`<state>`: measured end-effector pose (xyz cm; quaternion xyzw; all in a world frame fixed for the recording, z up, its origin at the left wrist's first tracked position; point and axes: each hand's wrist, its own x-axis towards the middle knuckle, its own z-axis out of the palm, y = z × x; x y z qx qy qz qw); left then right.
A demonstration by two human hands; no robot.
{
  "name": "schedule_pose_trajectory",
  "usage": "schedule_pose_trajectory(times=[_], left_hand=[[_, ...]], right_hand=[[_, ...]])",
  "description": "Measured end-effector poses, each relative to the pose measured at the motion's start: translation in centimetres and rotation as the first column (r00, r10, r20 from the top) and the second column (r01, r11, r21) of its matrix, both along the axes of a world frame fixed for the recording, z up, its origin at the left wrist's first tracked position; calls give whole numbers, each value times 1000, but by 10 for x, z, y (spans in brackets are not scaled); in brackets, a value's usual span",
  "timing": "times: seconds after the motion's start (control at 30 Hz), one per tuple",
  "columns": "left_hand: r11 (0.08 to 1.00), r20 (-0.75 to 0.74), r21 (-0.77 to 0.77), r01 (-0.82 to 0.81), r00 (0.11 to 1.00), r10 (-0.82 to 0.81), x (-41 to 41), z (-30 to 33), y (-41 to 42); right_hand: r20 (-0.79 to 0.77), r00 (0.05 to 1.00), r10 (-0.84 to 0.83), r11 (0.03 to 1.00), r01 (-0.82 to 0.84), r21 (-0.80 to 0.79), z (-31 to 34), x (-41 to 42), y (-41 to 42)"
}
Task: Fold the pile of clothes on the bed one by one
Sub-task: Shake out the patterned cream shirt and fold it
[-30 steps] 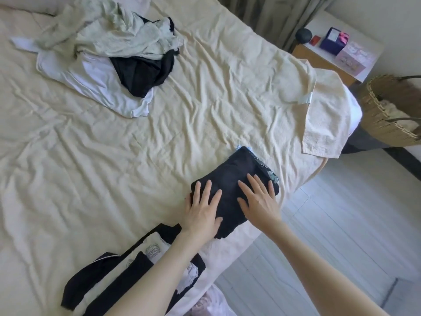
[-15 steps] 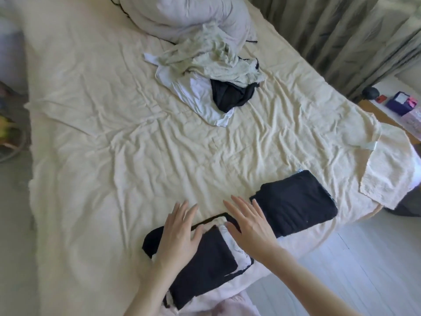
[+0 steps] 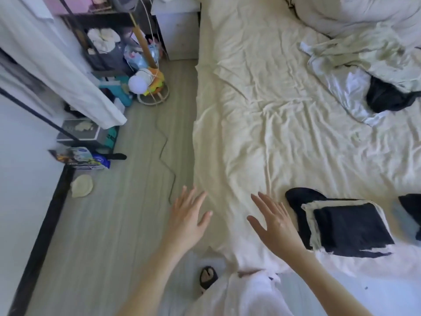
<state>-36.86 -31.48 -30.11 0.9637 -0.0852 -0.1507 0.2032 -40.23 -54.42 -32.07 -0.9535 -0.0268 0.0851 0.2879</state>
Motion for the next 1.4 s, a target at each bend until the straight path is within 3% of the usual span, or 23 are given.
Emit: schedule_pose_trajectory(times=[0.23, 0.53, 0.97, 1.17, 1.4], left_hand=[[977, -1, 24, -210, 978, 210, -11, 16, 93], [974, -41, 5, -225, 974, 225, -3, 14, 173], [999, -45, 46, -9, 999, 11, 94, 41, 387], [993, 37, -10, 116, 993, -115, 156, 44, 401], [980, 25, -19, 197, 980, -197, 231, 36, 374]], right_hand=[[-29, 989, 143, 989, -144, -38, 8, 15, 64], [12, 981, 194, 975, -191, -116, 24, 61, 149], [5, 999, 54, 993, -53, -105, 39, 114, 362], [37, 999, -25, 990, 30, -136, 55, 156, 383], [78, 990, -117, 987, 125, -102, 62, 224, 366]])
